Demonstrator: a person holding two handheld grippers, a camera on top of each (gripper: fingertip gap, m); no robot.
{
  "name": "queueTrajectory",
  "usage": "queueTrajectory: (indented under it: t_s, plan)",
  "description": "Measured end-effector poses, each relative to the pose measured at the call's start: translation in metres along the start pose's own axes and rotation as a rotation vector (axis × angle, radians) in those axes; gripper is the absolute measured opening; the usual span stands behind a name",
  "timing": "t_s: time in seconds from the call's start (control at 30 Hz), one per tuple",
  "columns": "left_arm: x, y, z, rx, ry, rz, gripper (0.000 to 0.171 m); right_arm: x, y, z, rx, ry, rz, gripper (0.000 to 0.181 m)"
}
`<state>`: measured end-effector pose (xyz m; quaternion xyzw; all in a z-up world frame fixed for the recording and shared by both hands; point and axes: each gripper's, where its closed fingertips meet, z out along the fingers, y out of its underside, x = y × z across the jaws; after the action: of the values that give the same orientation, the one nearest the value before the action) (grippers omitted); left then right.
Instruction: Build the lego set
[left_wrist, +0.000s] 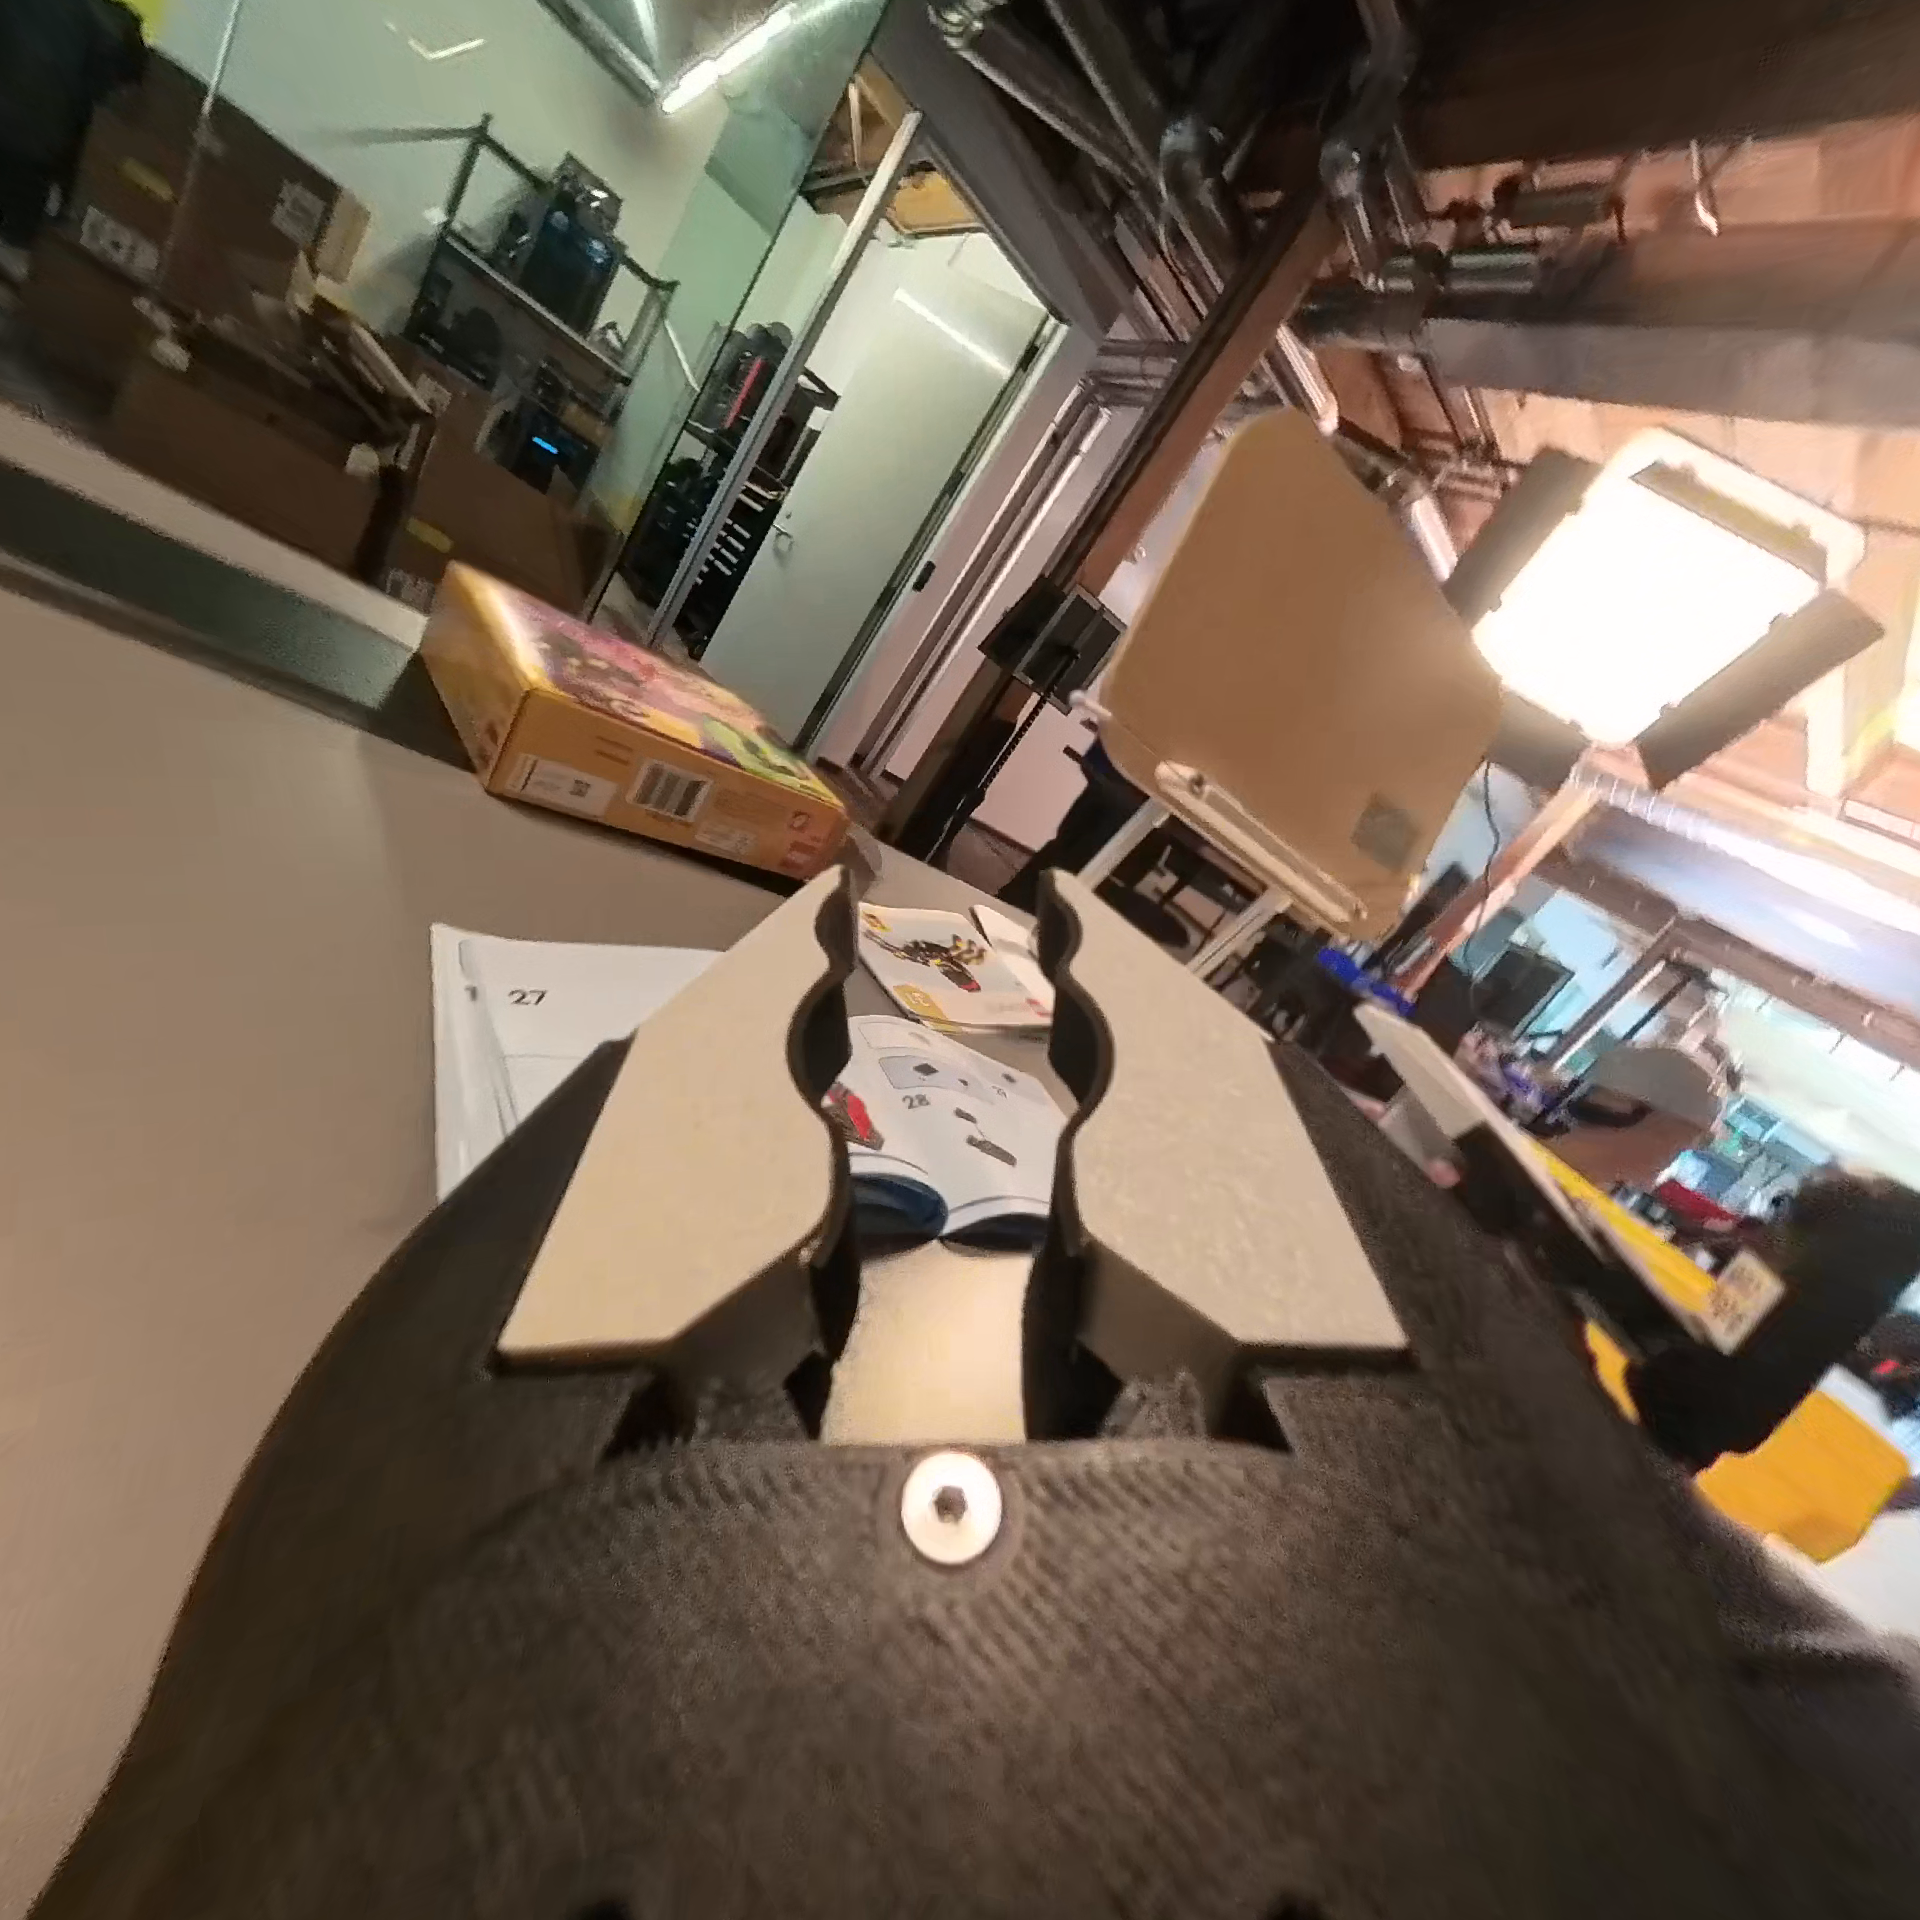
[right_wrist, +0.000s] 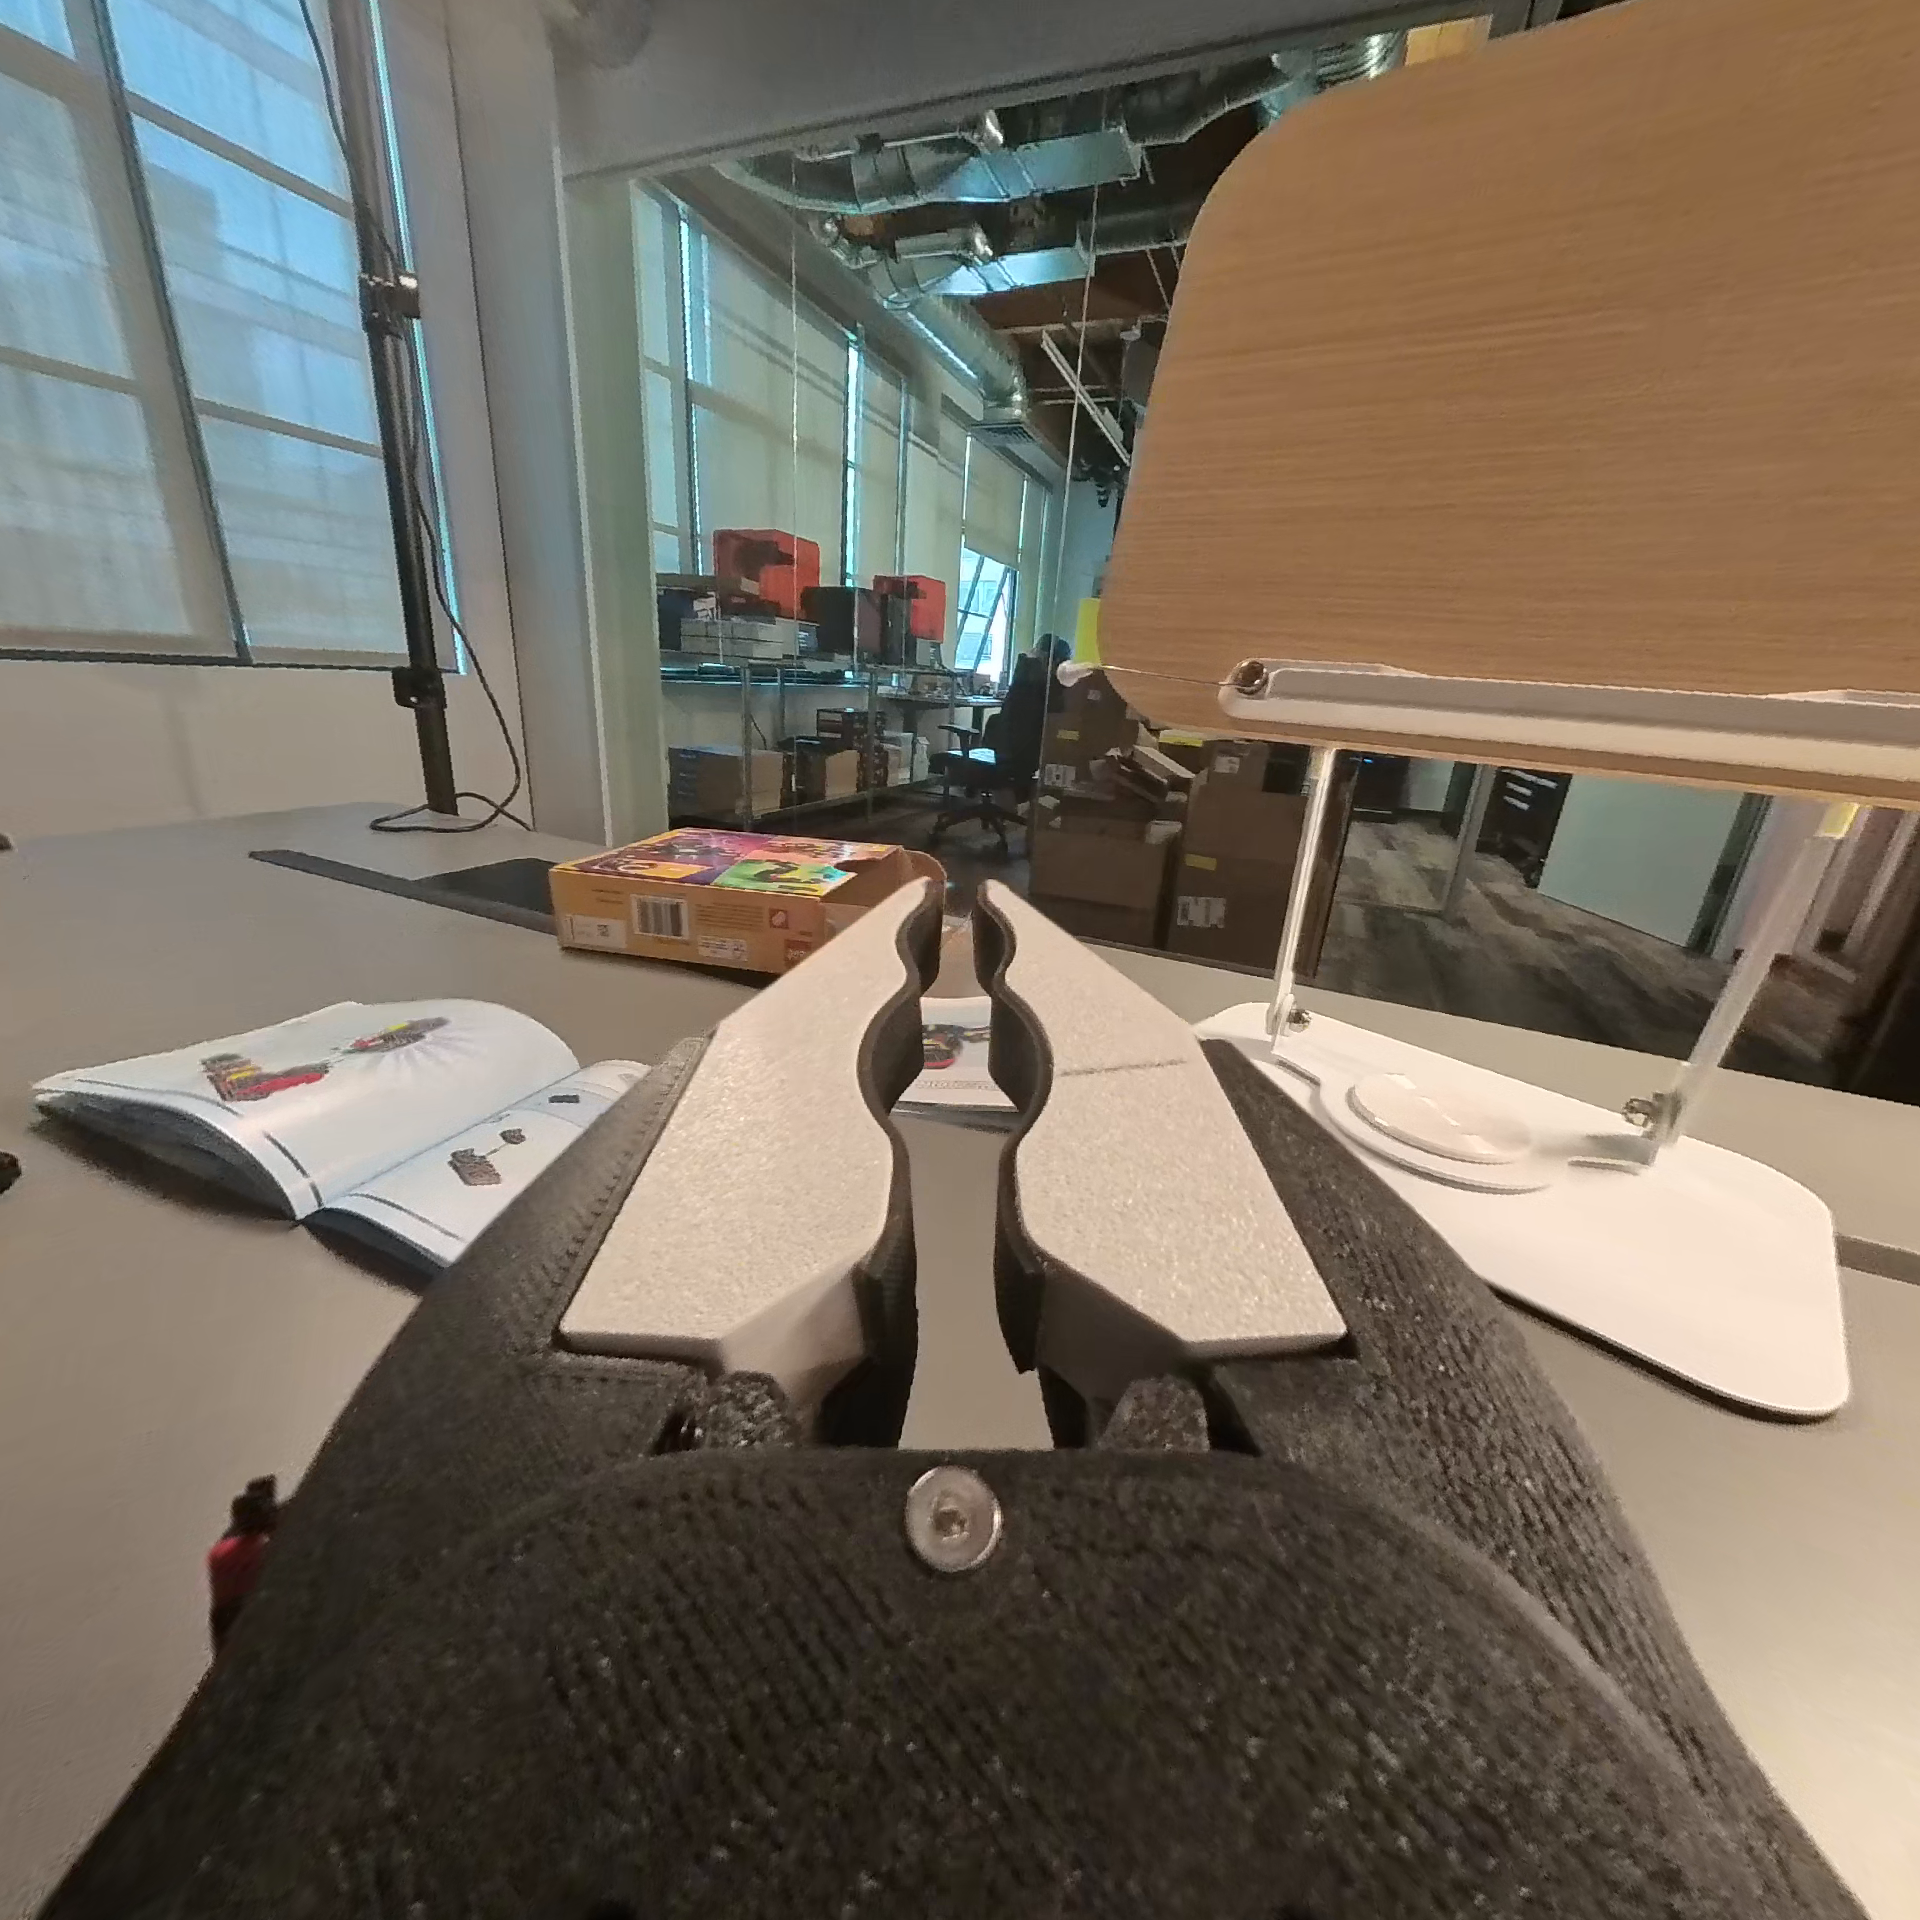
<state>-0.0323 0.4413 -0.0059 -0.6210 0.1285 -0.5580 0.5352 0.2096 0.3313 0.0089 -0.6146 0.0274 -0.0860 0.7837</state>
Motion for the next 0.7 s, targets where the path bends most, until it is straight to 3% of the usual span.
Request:
queueTrajectory:
  t_s: [0.3,0.7]
  plan:
    - [0.043,0.010,0.000,-0.017,0.098,0.347,0.030,0.010,0.001,-0.001,-0.004,0.028,-0.039,0.003]
    - [0.037,0.014,0.002,-0.045,0.102,0.269,0.029,0.001,0.000,-0.001,-0.006,0.006,-0.091,0.003]
